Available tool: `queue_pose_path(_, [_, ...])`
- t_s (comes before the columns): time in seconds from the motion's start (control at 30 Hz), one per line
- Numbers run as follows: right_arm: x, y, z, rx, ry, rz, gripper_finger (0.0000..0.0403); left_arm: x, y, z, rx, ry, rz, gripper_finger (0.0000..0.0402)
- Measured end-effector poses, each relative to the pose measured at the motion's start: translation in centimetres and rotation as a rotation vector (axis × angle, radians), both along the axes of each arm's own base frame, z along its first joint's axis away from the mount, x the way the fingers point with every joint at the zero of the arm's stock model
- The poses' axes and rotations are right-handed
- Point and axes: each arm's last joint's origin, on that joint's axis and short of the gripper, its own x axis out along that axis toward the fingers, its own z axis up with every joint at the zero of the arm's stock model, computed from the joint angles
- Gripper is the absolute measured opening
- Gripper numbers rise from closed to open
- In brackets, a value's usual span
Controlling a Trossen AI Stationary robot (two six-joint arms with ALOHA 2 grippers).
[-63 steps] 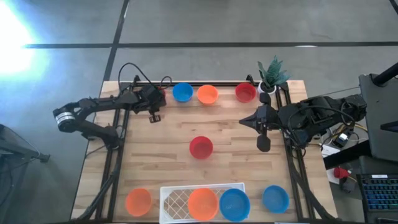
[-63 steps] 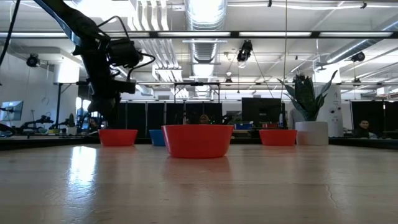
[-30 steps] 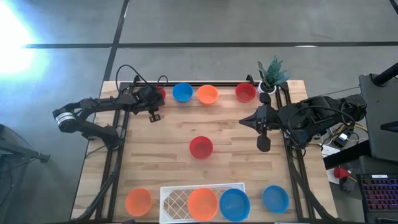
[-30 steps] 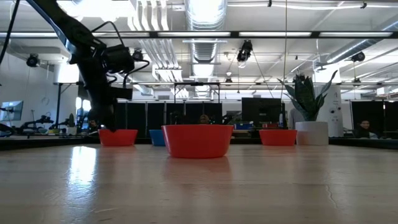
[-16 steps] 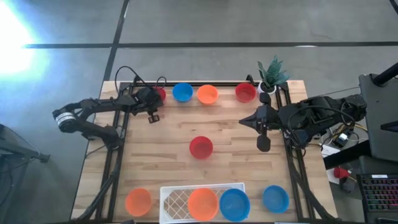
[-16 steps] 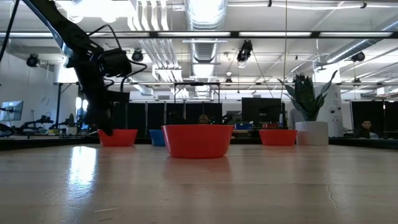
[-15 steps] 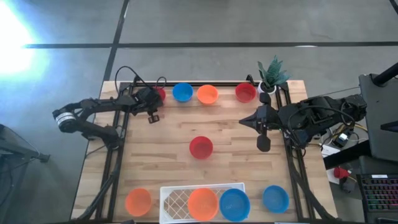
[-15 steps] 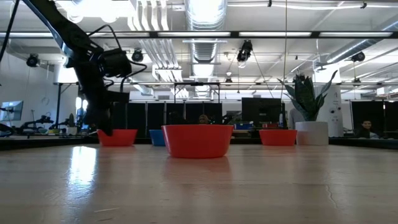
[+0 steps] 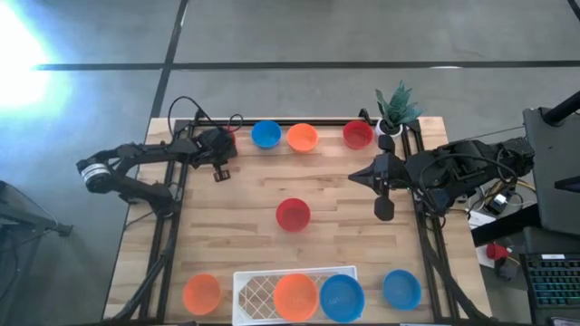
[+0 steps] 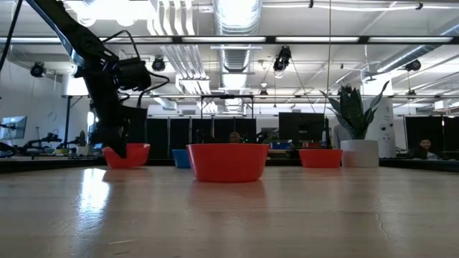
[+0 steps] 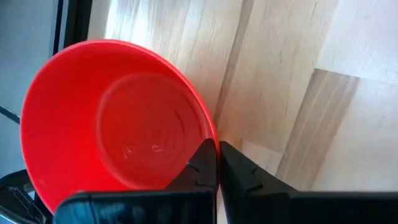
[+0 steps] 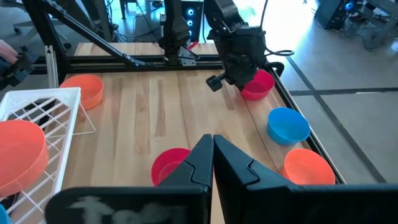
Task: Pick & Place Mini bowls
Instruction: Put the top left red bowl on the shelf
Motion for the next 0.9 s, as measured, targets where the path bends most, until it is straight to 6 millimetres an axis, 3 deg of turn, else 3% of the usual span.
queue_pose_path(0.43, [0.0, 0.0, 0.0, 0.004, 0.000, -0.002, 0.0008, 0.7, -0.3, 3.8, -0.111, 0.069, 0.068, 0.0001])
queue_pose_path(0.6, [0.0, 0.0, 0.0, 0.004, 0.000, -0.002, 0.0008, 1.8, -2.5, 5.9, -0.082, 0.075, 0.027, 0.0001])
queue_pose_path(0.9, [0.0, 0.0, 0.0, 0.004, 0.000, -0.002, 0.0008, 3.7, -8.7, 9.9, -0.116, -0.020, -0.045, 0.0000])
